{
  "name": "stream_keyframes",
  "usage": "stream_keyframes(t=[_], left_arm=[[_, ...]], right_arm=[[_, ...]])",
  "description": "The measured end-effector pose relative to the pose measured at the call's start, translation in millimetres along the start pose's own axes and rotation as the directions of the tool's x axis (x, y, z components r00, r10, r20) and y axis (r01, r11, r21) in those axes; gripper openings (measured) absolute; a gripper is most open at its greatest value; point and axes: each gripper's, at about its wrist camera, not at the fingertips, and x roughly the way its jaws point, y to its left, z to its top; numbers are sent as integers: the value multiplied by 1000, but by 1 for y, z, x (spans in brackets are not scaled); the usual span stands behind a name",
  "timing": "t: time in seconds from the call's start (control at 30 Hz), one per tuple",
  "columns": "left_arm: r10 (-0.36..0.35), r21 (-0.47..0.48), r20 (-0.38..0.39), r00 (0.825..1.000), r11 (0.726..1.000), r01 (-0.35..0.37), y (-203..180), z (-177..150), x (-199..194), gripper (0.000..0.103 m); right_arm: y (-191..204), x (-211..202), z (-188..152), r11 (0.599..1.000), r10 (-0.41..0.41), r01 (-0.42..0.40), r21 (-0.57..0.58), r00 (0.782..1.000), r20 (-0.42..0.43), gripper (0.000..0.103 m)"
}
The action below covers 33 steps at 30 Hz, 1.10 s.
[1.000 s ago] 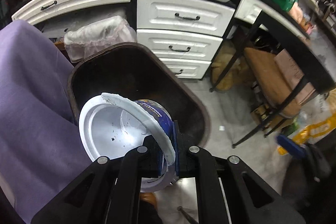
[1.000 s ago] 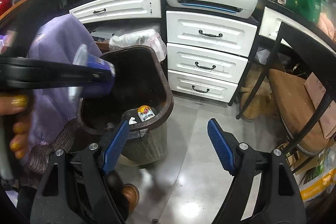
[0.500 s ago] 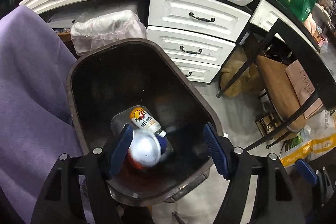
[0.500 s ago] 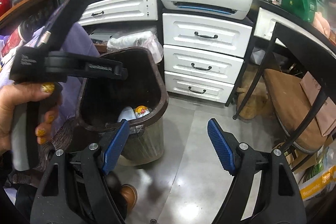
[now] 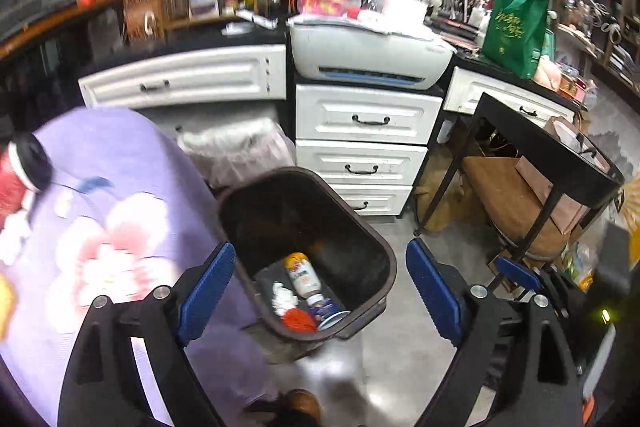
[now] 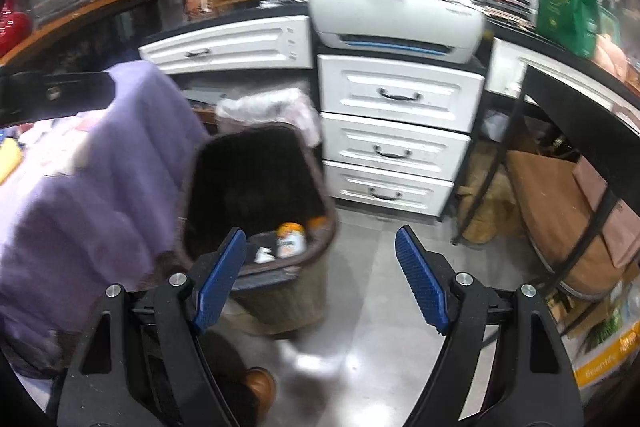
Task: Collect trash
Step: 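Lower the yogurt cup into the bin and open the left tool, then grasp the yellow foam net with the right tool while the left tool grasps the green milk carton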
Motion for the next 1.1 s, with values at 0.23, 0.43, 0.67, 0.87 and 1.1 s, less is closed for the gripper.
stream_keyframes(t=[0.23,0.43,0.67,0.87,1.1], left_arm=[[70,-43,69,995,997,-67,44,-9,-66,90],[204,-76,94,974,977,-197,90,-20,-113,90],[361,-174,53,931,921,-347,172,-53,-161,90],[430,-297,6,903,863,-409,247,-81,-200,90],[553,-339,-88,829,766,-547,330,-113,-227,91]], right_arm=[[56,-25,18,986,147,-145,-83,989,26,81],[126,-43,33,936,313,-310,-167,950,-5,83],[227,-57,45,831,476,-484,-275,874,-99,85],[313,-59,51,730,565,-596,-335,802,-194,86],[394,-41,59,686,549,-617,-386,787,-282,86]])
